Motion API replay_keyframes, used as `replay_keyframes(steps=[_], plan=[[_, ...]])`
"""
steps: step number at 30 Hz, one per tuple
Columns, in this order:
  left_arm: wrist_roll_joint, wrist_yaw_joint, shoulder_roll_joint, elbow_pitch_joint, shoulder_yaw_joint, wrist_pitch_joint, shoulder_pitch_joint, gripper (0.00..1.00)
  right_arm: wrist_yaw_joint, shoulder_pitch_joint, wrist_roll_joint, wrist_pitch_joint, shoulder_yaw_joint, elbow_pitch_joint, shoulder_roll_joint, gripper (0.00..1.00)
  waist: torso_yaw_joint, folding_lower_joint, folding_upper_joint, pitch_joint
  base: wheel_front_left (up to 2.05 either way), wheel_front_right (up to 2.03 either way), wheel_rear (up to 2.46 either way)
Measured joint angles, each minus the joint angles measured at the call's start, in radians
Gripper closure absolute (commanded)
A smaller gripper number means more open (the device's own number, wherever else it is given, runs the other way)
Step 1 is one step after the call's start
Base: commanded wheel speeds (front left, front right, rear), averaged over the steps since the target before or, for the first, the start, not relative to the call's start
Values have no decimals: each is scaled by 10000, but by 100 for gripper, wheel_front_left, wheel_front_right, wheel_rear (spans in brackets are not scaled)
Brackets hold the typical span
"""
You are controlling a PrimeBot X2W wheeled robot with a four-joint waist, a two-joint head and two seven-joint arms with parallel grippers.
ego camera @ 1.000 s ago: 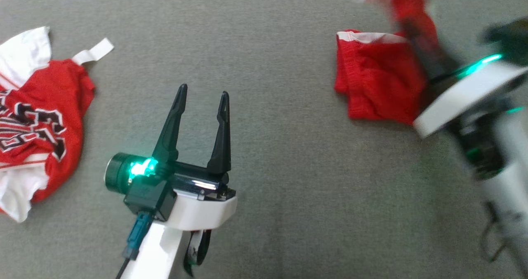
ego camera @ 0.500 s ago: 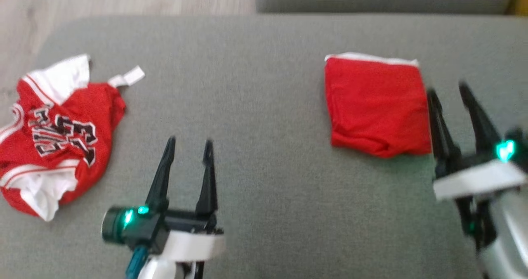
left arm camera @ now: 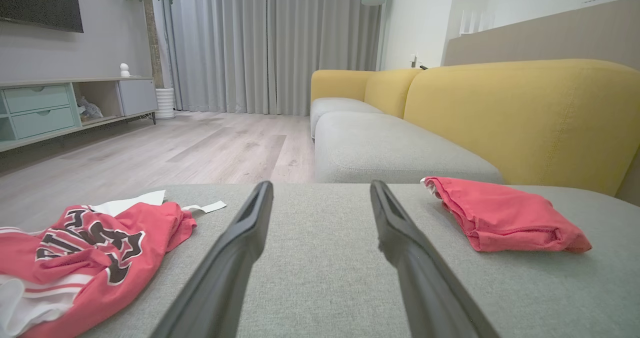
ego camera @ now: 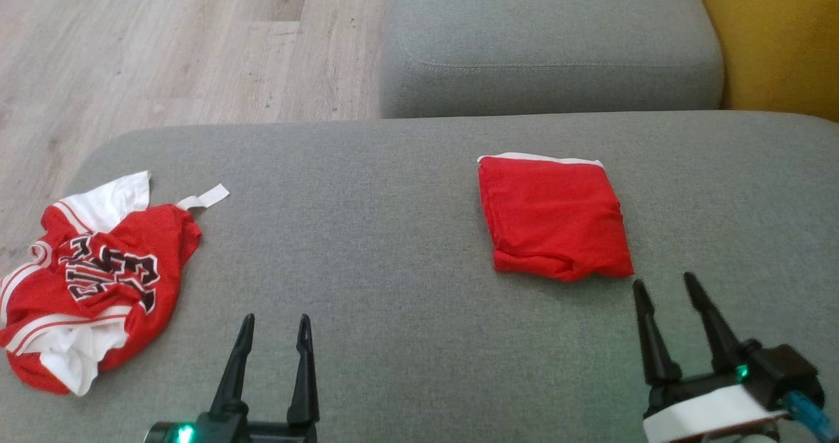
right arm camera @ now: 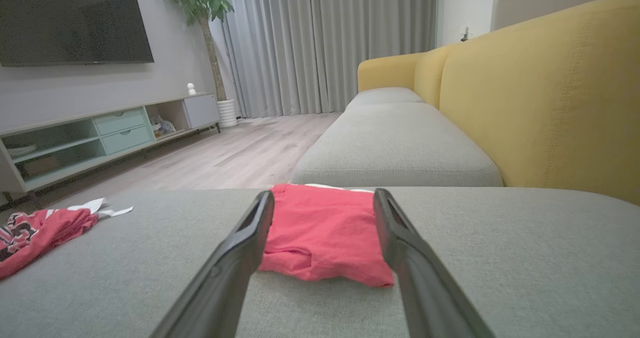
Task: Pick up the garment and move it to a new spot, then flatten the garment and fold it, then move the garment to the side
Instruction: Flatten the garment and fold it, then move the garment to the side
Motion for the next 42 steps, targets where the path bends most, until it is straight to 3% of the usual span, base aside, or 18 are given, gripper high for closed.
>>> replay_keyframes(steps=[4, 35, 42], plan=[[209, -165, 2, 290, 167, 0, -6, 0, 0, 41, -226, 0, 111, 203, 84, 0, -38, 4, 0, -36, 0, 0, 0], [305, -159, -6, 504, 520, 0, -20, 0, 0, -71, -136, 0, -113, 460, 405, 0, -361, 4, -1, 398, 0, 0, 0], [403, -157, -6, 165, 270, 0, -652, 0, 0, -2003, 556, -2, -35, 1208, 280, 0, -473, 5, -1, 1383, 0, 0, 0]])
